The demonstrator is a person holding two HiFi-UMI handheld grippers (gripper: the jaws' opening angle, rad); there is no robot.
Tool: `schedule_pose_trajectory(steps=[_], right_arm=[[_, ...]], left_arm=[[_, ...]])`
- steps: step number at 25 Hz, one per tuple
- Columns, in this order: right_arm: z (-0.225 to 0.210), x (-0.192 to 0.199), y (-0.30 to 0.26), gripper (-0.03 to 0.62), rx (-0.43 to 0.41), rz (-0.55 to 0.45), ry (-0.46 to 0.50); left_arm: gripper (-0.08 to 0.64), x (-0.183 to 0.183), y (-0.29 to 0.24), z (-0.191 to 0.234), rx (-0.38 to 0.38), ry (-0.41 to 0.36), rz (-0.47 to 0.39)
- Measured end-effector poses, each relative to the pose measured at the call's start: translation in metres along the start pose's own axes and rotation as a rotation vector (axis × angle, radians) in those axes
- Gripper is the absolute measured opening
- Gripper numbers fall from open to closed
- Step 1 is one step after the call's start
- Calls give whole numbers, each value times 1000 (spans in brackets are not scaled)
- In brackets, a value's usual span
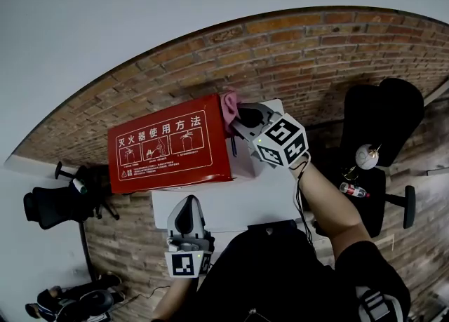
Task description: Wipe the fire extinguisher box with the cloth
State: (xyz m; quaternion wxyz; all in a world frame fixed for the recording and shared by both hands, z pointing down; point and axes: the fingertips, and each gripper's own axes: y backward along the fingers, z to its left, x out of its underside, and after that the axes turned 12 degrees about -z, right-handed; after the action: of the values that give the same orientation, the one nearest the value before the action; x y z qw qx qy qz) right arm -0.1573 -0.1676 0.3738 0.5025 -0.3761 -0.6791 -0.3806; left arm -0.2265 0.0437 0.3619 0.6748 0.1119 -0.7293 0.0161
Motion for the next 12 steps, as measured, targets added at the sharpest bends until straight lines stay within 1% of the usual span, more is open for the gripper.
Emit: schedule_pose_trajectory(steps=[5, 8, 12], right_arm=[[0, -4, -3, 61, -68, 19, 61], [0, -2, -4, 61, -82, 19, 45], [-4, 7, -3, 61, -78, 24, 15]], left_arm=[[49, 4, -1, -2, 3, 3, 12], [49, 6, 0, -3, 4, 2, 16], [49, 8, 4, -3, 5, -4, 17]])
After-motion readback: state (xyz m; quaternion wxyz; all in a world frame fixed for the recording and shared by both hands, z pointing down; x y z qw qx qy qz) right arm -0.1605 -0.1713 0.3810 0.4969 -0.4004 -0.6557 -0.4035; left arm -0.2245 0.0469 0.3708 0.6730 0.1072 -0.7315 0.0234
